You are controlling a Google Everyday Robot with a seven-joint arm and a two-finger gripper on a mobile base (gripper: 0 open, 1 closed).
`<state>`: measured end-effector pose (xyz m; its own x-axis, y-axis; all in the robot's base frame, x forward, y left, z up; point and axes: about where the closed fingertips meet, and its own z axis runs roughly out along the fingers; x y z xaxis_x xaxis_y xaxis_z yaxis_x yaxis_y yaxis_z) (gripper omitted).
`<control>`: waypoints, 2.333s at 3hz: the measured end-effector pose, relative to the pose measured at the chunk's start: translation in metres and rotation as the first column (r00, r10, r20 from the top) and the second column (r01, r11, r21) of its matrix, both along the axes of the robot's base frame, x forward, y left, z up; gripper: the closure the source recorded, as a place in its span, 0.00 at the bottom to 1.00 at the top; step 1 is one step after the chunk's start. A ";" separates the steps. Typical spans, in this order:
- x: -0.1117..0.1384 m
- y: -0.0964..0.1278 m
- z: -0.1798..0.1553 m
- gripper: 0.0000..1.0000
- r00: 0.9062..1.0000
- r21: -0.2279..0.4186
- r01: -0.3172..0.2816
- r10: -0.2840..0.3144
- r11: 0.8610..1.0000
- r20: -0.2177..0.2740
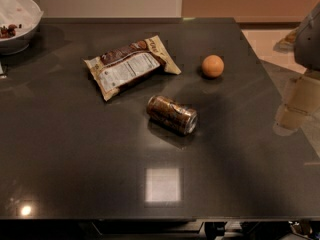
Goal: Place orange can upright
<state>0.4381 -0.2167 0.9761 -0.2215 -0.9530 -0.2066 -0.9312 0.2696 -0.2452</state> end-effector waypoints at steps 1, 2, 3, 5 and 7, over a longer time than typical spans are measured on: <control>0.000 0.000 0.000 0.00 1.000 0.000 0.000 0.000 1.000 0.000; 0.007 0.013 -0.002 0.00 1.000 0.037 -0.023 0.023 0.999 -0.008; 0.020 0.043 -0.008 0.00 0.999 0.073 -0.032 0.034 0.997 -0.036; 0.044 0.107 -0.038 0.00 0.990 0.105 0.016 0.000 0.994 -0.144; 0.071 0.149 -0.084 0.00 0.972 0.008 0.129 -0.125 0.992 -0.200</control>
Offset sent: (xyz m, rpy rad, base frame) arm 0.0160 0.0331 -0.0108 0.0973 0.0462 0.0616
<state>0.5087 -0.0677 0.8924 -0.3789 -0.9105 -0.1659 -0.9186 0.3917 -0.0521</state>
